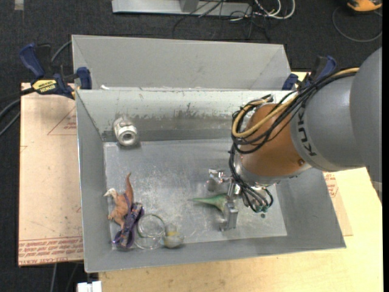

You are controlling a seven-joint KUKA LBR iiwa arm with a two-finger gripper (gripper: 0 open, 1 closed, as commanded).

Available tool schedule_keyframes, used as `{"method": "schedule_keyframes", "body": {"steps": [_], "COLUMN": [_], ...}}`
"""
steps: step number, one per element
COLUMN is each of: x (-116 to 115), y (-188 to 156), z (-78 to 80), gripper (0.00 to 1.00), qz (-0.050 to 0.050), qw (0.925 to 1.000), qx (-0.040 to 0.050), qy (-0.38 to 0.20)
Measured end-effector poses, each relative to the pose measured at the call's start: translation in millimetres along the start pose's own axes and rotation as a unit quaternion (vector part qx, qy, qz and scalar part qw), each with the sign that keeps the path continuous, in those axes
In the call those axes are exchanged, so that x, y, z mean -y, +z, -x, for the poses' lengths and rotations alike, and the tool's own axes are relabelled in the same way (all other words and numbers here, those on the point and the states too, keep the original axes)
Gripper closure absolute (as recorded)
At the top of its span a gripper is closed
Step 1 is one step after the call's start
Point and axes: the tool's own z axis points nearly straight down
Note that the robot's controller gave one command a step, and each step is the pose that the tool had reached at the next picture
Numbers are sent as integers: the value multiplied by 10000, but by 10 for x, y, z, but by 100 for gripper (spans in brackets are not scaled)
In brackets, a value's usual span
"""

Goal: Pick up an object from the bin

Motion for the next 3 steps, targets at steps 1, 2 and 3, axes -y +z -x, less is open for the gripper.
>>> {"method": "schedule_keyframes", "body": {"steps": [1,2,3], "x": [148,147,146], "y": [-4,-4,-33], "z": [-14,-14,-20], "gripper": [100,100,100], "qz": [19,19,21], "qw": [9991,9991,9991], "qx": [-51,-50,-62], "qy": [-423,-424,-426]}}
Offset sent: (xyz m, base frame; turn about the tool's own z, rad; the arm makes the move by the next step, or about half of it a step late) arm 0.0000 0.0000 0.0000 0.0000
